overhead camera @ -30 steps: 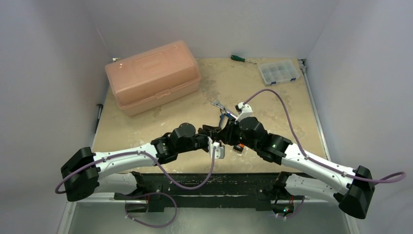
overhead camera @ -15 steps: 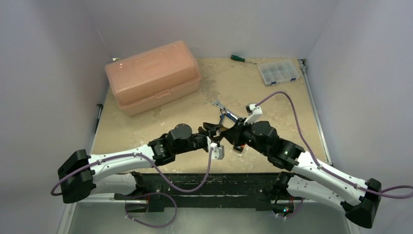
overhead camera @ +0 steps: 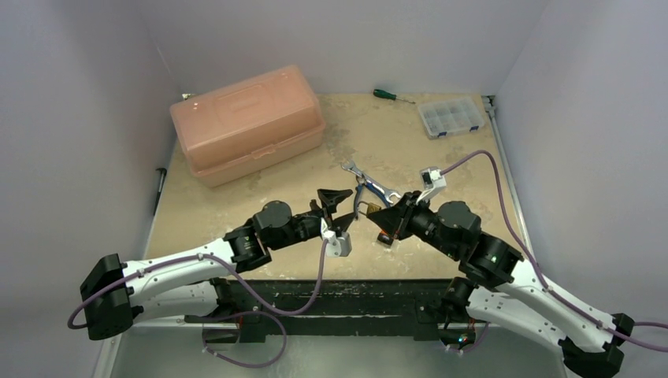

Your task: Unlock with the key

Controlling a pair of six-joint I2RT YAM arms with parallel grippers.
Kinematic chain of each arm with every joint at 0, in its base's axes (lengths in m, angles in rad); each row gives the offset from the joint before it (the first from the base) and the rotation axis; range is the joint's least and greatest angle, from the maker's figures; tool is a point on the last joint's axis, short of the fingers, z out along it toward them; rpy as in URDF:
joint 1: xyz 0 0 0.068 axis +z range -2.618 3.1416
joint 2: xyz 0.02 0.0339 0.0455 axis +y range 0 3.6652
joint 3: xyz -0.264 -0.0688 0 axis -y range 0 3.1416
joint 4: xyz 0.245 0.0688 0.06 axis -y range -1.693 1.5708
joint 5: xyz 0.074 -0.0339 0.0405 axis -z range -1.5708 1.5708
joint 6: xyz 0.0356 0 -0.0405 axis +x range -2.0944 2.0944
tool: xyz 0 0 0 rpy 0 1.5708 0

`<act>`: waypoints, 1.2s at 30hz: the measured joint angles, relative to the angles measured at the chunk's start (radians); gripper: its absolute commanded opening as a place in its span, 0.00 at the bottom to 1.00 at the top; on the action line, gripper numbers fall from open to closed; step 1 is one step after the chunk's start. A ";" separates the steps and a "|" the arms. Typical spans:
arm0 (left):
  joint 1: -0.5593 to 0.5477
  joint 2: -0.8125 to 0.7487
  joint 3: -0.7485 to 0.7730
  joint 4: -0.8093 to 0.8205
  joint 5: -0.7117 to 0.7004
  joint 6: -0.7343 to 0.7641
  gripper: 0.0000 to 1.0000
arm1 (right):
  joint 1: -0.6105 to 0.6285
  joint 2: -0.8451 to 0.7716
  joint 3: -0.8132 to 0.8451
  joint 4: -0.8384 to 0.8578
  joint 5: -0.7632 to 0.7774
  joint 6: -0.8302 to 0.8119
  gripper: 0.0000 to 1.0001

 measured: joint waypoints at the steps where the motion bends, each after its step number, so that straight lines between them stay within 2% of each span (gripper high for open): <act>1: 0.000 -0.001 0.000 0.000 0.008 0.000 0.58 | 0.000 -0.004 0.001 0.001 -0.014 0.002 0.00; 6: 0.000 -0.010 -0.008 0.008 0.052 -0.002 0.53 | 0.000 -0.006 0.006 0.019 -0.077 0.013 0.00; 11: 0.000 -0.014 -0.014 0.014 0.111 -0.004 0.36 | 0.000 0.001 0.006 0.047 -0.117 0.022 0.00; 20: 0.005 -0.014 -0.014 0.011 0.137 0.022 0.14 | -0.004 0.003 0.005 0.059 -0.144 0.030 0.00; 26: 0.006 -0.014 -0.009 -0.017 0.156 0.026 0.11 | -0.006 0.004 0.003 0.050 -0.169 -0.004 0.00; 29: 0.009 -0.010 0.008 -0.058 0.177 0.026 0.00 | -0.008 0.004 0.003 0.036 -0.187 -0.068 0.00; 36: 0.015 0.011 0.042 -0.140 0.222 0.027 0.00 | -0.011 0.003 0.005 -0.006 -0.216 -0.192 0.00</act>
